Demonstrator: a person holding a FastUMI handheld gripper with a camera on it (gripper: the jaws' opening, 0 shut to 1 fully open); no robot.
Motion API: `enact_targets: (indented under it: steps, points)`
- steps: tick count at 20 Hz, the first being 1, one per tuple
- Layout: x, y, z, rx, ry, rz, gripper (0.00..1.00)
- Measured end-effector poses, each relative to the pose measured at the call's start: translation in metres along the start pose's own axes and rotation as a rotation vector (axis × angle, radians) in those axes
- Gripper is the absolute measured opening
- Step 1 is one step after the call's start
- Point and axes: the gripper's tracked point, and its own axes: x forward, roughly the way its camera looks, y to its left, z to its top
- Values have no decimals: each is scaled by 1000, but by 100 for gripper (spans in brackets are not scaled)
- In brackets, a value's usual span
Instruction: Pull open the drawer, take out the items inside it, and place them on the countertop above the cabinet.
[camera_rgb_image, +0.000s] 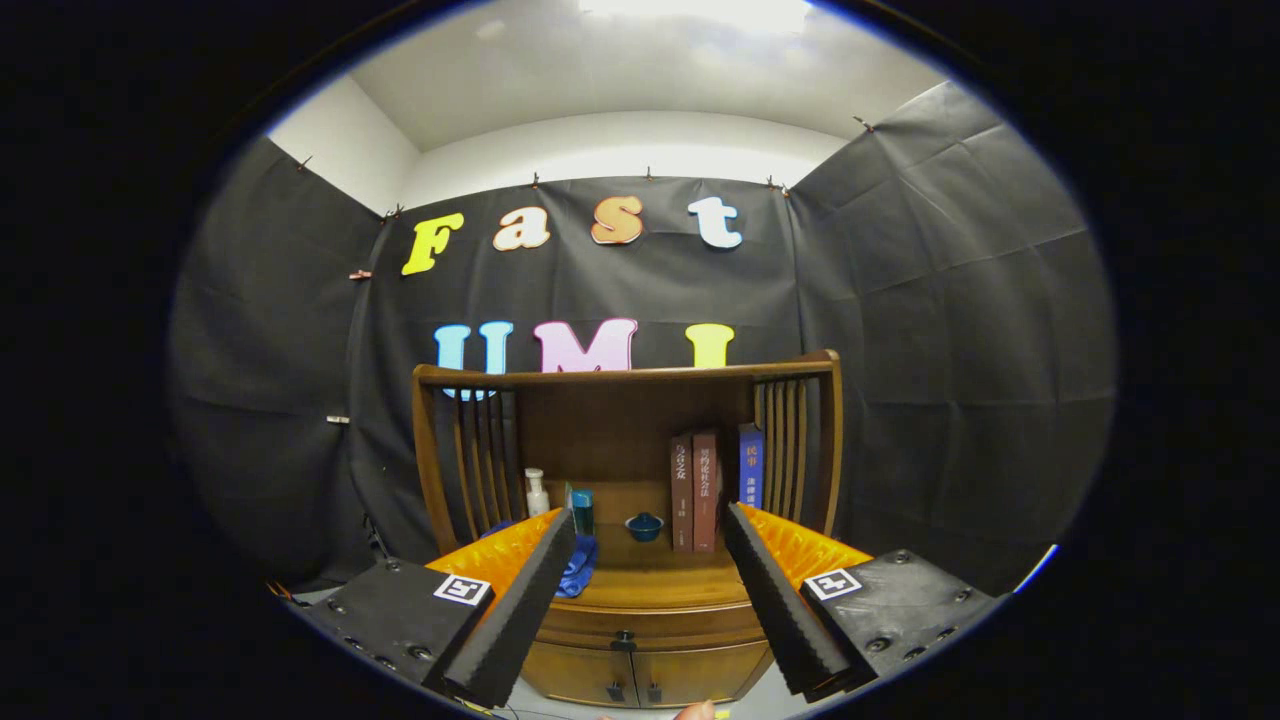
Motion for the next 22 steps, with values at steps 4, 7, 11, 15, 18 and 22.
enact_targets:
  steps: [4,7,11,15,18,22]
  points:
    - [9,7,-28,21,34,22,98]
    - [22,17,-42,50,37,50,99]
    - [35,21,-80,9,43,72,98]
    - [61,11,-144,34,97,34,98]
    - [71,6,-202,51,129,-11,98]
    - [89,21,-270,30,186,4,98]
